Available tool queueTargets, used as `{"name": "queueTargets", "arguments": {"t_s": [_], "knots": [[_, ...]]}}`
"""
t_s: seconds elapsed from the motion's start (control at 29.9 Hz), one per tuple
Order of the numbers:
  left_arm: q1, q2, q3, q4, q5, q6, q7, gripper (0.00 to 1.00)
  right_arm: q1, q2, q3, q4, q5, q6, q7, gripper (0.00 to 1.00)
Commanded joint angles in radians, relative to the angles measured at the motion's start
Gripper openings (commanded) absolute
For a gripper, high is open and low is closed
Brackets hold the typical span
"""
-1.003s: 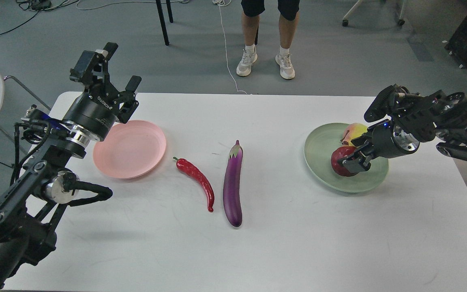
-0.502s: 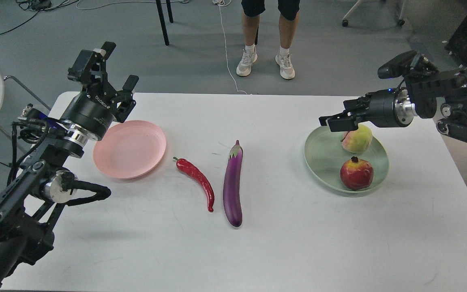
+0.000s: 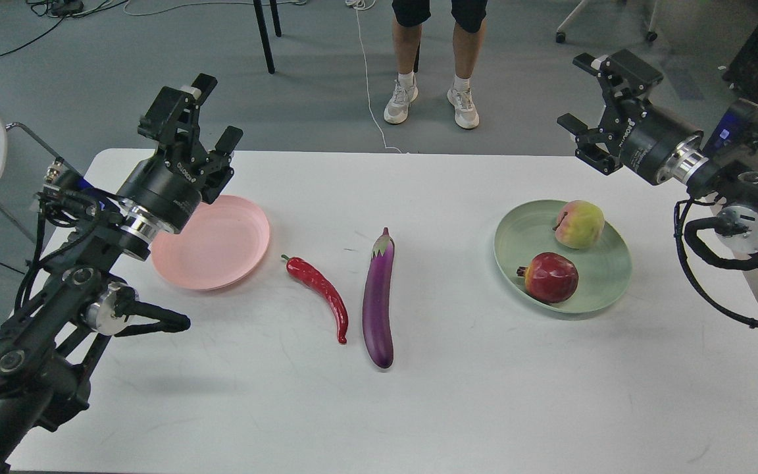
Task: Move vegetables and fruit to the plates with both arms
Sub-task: 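Raise the right gripper away and lower the left gripper toward the chili, then grasp the red chili pepper with the left gripper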
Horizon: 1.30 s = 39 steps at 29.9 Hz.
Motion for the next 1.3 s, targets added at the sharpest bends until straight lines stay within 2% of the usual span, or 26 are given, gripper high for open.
{"name": "queueTargets", "arguments": {"t_s": [0.0,0.17,0.23,0.27,0.3,0.4,0.43,0.54,0.6,0.7,0.94,1.17,1.27], "knots": [[0.000,0.074,0.129,-0.069,0.231,-0.001,0.003,0.98,-0.076,0.008,0.061,-0.016,0.063,0.065,0.000,0.98],[-0.031,0.131,0.245,-0.087,0.750,-0.040,0.028,0.98,-0.133,0.008,0.080,-0.033,0.062,0.077,0.000,0.98],[-0.037,0.132,0.256,-0.090,0.874,-0.089,0.055,0.98,-0.139,0.001,0.080,-0.033,0.062,0.080,0.000,0.98],[-0.039,0.132,0.262,-0.092,0.905,-0.113,0.083,0.98,-0.139,-0.001,0.080,-0.033,0.062,0.080,0.000,0.98],[-0.039,0.129,0.269,-0.097,0.916,-0.135,0.127,0.98,-0.140,-0.002,0.080,-0.033,0.062,0.080,0.000,0.98],[-0.045,0.111,0.285,-0.106,0.909,-0.164,0.317,0.98,-0.142,-0.002,0.078,-0.035,0.062,0.080,0.000,0.98],[-0.055,0.097,0.288,-0.106,0.902,-0.176,0.365,0.98,-0.142,-0.002,0.078,-0.033,0.062,0.080,0.000,0.98],[-0.086,0.068,0.296,-0.106,0.884,-0.251,0.431,0.98,-0.143,-0.002,0.078,-0.033,0.062,0.080,0.000,0.98],[-0.115,0.057,0.296,-0.104,0.853,-0.309,0.497,0.98,-0.145,-0.002,0.078,-0.033,0.062,0.080,0.000,0.98],[-0.150,0.043,0.297,-0.098,0.775,-0.324,0.589,0.98,-0.147,-0.002,0.078,-0.035,0.062,0.080,0.000,0.98],[-0.161,0.017,0.329,-0.095,0.734,-0.324,0.689,0.98,-0.153,-0.001,0.078,-0.035,0.062,0.080,0.000,0.98],[-0.161,-0.047,0.366,-0.071,0.731,-0.324,0.744,0.98,-0.156,0.004,0.078,-0.035,0.062,0.080,0.000,0.98],[-0.161,-0.064,0.371,-0.031,0.732,-0.324,0.749,0.98,-0.157,0.004,0.080,-0.033,0.062,0.082,0.000,0.98]]}}
